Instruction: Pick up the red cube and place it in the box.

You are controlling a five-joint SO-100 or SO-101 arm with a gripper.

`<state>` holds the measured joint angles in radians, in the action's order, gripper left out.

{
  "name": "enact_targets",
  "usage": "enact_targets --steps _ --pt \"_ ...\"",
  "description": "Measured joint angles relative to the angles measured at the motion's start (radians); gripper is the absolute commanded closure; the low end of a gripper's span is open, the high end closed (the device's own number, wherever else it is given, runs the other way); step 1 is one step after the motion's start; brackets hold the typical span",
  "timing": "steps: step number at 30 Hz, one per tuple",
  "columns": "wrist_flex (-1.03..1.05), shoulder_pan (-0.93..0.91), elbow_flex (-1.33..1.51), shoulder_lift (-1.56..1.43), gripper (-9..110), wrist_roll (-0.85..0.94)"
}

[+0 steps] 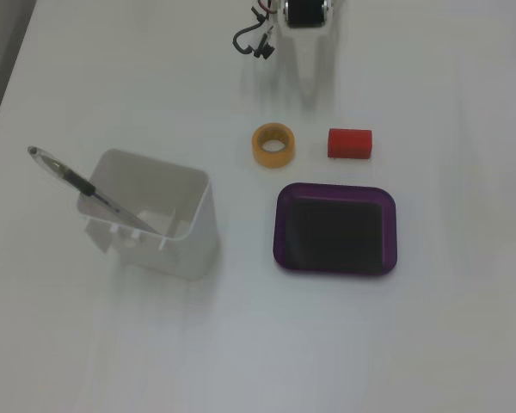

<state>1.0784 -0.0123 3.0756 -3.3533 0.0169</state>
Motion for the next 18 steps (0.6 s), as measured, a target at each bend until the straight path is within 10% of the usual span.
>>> enact_targets --steps 18 --pt "0.000 0.008 0.000 0.000 102 0.000"
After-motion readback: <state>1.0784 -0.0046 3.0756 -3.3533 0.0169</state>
